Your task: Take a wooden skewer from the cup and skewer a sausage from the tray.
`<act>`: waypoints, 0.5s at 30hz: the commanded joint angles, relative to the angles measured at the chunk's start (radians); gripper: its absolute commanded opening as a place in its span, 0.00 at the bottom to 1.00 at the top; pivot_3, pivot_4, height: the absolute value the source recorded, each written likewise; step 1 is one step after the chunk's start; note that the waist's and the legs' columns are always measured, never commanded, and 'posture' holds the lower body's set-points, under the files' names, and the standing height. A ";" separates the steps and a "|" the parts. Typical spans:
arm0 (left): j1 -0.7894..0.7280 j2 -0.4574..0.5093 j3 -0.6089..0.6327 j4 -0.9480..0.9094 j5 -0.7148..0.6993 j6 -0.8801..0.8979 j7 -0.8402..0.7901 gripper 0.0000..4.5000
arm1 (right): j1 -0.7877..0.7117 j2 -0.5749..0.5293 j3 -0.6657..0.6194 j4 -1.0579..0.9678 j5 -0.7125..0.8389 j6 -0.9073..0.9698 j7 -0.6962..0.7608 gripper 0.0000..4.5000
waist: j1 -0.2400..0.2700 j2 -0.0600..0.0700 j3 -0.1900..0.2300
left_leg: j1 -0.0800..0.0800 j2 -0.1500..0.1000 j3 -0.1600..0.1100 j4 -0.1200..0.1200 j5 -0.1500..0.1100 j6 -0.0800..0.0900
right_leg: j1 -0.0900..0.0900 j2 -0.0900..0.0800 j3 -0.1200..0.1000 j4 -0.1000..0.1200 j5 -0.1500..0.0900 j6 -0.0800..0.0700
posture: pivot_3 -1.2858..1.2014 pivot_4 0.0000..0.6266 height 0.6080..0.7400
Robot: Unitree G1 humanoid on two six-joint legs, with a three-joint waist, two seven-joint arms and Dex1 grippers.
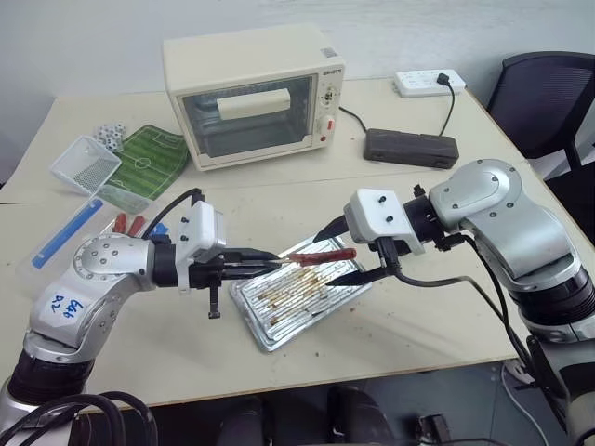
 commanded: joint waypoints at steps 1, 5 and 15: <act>0.047 0.011 0.086 -0.052 -0.011 -0.002 0.043 0.00 | -0.034 -0.038 -0.093 0.002 0.041 0.042 -0.018 0.80 | 0.000 0.000 0.000 | 0.000 0.000 0.000 0.000 0.000 0.000 | 0.000 0.000 0.000 0.000 0.000 0.000 | 0.52 0.24 1.00; 0.116 -0.007 0.166 -0.075 -0.006 0.008 0.127 0.00 | -0.061 -0.027 -0.199 0.024 0.129 0.207 -0.090 0.80 | 0.000 0.000 0.000 | 0.000 0.001 0.000 0.000 0.000 0.000 | 0.000 0.000 0.000 0.000 0.000 0.000 | 0.52 0.24 1.00; 0.350 -0.086 0.507 -0.058 0.069 0.027 0.407 0.00 | -0.063 0.014 -0.464 -0.043 0.454 0.621 -0.279 0.88 | -0.001 0.000 0.000 | 0.000 0.001 0.000 -0.001 0.000 0.000 | 0.000 -0.001 0.001 0.000 0.000 0.000 | 0.52 0.24 1.00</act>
